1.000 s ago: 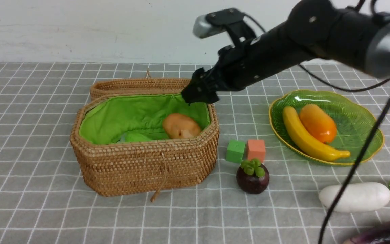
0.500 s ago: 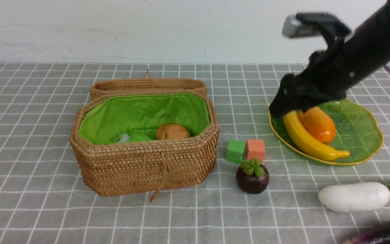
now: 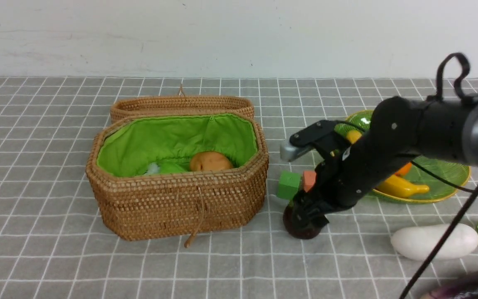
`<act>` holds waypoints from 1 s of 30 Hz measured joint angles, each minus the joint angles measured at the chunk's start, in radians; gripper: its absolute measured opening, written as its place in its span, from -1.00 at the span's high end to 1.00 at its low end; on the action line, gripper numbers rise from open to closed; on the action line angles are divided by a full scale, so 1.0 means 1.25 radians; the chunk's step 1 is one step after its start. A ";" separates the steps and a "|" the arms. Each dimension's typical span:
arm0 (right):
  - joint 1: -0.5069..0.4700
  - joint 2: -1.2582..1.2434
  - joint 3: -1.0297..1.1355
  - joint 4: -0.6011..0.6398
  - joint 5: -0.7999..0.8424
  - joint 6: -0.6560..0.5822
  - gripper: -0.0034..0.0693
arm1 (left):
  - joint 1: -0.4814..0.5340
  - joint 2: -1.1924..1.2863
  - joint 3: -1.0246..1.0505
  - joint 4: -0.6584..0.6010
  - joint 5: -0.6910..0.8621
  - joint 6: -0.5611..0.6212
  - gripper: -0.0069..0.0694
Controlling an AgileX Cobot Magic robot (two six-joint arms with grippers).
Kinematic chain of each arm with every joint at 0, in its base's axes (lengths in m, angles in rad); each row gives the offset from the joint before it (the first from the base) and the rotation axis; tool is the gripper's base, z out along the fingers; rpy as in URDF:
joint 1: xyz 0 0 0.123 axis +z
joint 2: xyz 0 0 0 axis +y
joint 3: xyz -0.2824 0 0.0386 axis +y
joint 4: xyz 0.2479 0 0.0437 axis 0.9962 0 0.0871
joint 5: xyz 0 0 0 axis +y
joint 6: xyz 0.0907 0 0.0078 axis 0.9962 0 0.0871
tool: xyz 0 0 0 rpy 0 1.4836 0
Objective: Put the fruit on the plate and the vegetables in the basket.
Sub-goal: Use the right arm to grab a mangosteen and put it into the right plate
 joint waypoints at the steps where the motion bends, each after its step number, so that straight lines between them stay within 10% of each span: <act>1: 0.000 0.009 0.001 -0.017 0.001 -0.001 -0.73 | 0.000 0.000 0.000 0.000 0.000 0.000 0.49; 9: 0.000 0.025 0.002 -0.053 0.011 -0.008 -0.60 | 0.000 0.000 0.000 0.000 0.000 0.000 0.47; 16: 0.000 -0.041 -0.043 -0.035 0.068 -0.009 0.44 | 0.000 0.000 0.000 0.000 0.000 0.000 0.45; 20: -0.006 -0.063 -0.093 -0.062 0.183 0.053 0.72 | 0.000 0.000 0.000 0.000 0.000 0.000 0.44; 25: -0.038 -0.077 -0.154 -0.099 0.275 0.117 0.68 | 0.000 0.000 0.000 0.000 0.000 0.000 0.43; 30: -0.065 -0.077 -0.168 -0.016 0.236 0.135 0.20 | 0.000 0.000 0.000 0.000 0.000 0.000 0.41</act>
